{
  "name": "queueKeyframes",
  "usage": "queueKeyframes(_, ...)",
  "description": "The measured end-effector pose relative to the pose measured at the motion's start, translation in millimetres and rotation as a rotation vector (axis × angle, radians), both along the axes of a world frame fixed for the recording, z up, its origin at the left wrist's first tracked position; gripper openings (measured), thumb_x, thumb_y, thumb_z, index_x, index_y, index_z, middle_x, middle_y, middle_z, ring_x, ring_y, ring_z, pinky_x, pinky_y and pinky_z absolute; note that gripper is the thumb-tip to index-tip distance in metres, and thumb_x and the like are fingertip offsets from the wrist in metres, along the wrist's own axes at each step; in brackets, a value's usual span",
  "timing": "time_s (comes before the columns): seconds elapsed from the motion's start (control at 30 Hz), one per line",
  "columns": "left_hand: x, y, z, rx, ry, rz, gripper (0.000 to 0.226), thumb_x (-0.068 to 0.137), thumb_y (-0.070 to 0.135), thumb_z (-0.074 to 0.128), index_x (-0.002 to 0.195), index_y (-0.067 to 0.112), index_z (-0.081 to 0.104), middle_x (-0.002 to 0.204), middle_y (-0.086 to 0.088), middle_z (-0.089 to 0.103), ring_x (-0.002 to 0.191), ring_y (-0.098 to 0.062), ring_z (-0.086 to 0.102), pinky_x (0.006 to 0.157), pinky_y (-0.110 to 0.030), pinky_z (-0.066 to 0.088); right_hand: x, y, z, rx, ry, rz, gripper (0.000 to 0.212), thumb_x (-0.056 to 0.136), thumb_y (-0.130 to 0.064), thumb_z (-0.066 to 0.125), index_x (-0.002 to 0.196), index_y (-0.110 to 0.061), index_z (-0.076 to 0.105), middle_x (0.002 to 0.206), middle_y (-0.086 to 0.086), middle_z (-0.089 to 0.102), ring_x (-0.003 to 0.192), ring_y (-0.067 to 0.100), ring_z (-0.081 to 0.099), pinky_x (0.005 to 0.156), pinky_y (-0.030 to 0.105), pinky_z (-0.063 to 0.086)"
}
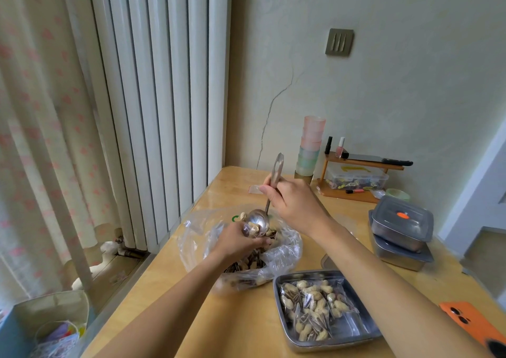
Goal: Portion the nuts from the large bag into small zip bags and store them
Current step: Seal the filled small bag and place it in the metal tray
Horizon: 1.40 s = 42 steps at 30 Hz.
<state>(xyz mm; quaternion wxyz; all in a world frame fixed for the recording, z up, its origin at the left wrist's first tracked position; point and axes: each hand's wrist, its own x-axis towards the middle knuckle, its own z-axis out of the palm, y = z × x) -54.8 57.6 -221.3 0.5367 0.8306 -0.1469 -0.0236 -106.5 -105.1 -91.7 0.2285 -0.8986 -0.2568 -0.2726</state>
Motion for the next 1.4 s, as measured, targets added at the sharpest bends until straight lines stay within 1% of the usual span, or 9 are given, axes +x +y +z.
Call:
queueKeyframes(0.3, 1, 1, 1, -0.001, -0.045, 0.024, 0.039, 0.072, 0.043, 0.092, 0.072, 0.026, 0.057, 0.051, 0.015, 0.058, 0.049, 0.002, 0.051, 0.049, -0.013, 0.036, 0, 0, -4, 0.051, -0.058, 0.025, 0.033, 0.107, -0.040, 0.045, 0.096, -0.015, 0.064, 0.072, -0.007, 0.061, 0.067, 0.019, 0.061, 0.064, 0.040, 0.053)
queueKeyframes(0.47, -1, 5, -4, -0.015, -0.034, 0.004, 0.039, 0.072, 0.047, 0.091, 0.074, 0.022, 0.061, 0.049, 0.014, 0.049, 0.044, -0.003, 0.043, 0.050, -0.020, 0.036, 0, 0, -5, 0.074, -0.099, 0.003, 0.033, 0.106, -0.040, 0.043, 0.094, -0.016, 0.063, 0.070, -0.005, 0.061, 0.064, 0.020, 0.060, 0.060, 0.040, 0.052)
queueKeyframes(0.67, -1, 7, -6, 0.016, -0.038, 0.011, 0.039, 0.071, 0.050, 0.091, 0.075, 0.024, 0.062, 0.058, 0.013, 0.059, 0.051, -0.003, 0.050, 0.054, -0.022, 0.040, 0, 0, -8, 0.046, -0.019, 0.038, 0.026, 0.108, -0.032, 0.049, 0.093, -0.017, 0.063, 0.069, -0.004, 0.062, 0.065, 0.017, 0.060, 0.062, 0.037, 0.051)
queueKeyframes(0.83, -2, 11, -4, 0.032, -0.022, 0.106, 0.043, 0.070, 0.054, 0.089, 0.087, 0.020, 0.068, 0.079, 0.003, 0.075, 0.073, -0.015, 0.071, 0.068, -0.034, 0.058, 4, -5, -16, 0.177, -0.111, -0.215, 0.035, 0.108, -0.027, 0.050, 0.084, -0.009, 0.067, 0.069, 0.004, 0.066, 0.058, 0.022, 0.063, 0.056, 0.042, 0.054)
queueKeyframes(0.97, -5, 14, 5, -0.028, -0.042, 0.270, 0.038, 0.082, 0.047, 0.082, 0.098, 0.016, 0.067, 0.094, 0.002, 0.072, 0.088, -0.011, 0.067, 0.065, -0.023, 0.050, 9, -8, -32, 0.226, 0.083, -0.345, 0.038, 0.106, -0.034, 0.054, 0.080, -0.009, 0.065, 0.061, 0.002, 0.066, 0.052, 0.019, 0.068, 0.058, 0.040, 0.060)
queueKeyframes(1.03, -6, 16, 10, -0.039, -0.026, 0.326, 0.040, 0.088, 0.046, 0.078, 0.107, 0.014, 0.063, 0.100, 0.003, 0.069, 0.087, -0.005, 0.063, 0.063, -0.018, 0.045, 6, -6, -44, 0.372, 0.246, -0.322, 0.035, 0.104, -0.034, 0.061, 0.082, -0.007, 0.067, 0.062, 0.002, 0.071, 0.049, 0.012, 0.069, 0.052, 0.027, 0.060)
queueKeyframes(1.23, -7, 22, 8, 0.001, -0.046, 0.422, 0.035, 0.094, 0.052, 0.067, 0.110, 0.022, 0.061, 0.107, 0.006, 0.069, 0.100, -0.012, 0.064, 0.094, -0.040, 0.054, 2, -3, -65, 0.519, 0.252, -0.349, 0.033, 0.101, -0.033, 0.066, 0.082, -0.006, 0.068, 0.060, 0.001, 0.071, 0.045, 0.010, 0.068, 0.048, 0.023, 0.057)
queueKeyframes(1.3, -9, 24, 8, 0.023, -0.075, 0.458, 0.033, 0.094, 0.053, 0.066, 0.109, 0.024, 0.059, 0.109, 0.007, 0.067, 0.101, -0.012, 0.064, 0.092, -0.040, 0.053, 5, 0, -66, 0.446, 0.135, -0.368, 0.030, 0.102, -0.033, 0.065, 0.085, -0.008, 0.067, 0.061, -0.002, 0.068, 0.046, 0.011, 0.065, 0.048, 0.024, 0.055)
queueKeyframes(1.4, -12, 29, 9, 0.037, -0.091, 0.482, 0.030, 0.094, 0.055, 0.064, 0.105, 0.028, 0.058, 0.110, 0.010, 0.065, 0.100, -0.011, 0.063, 0.090, -0.038, 0.052, 10, 3, -65, 0.190, 0.028, -0.406, 0.024, 0.103, -0.030, 0.062, 0.100, -0.007, 0.068, 0.065, -0.004, 0.058, 0.049, 0.008, 0.052, 0.044, 0.012, 0.033)
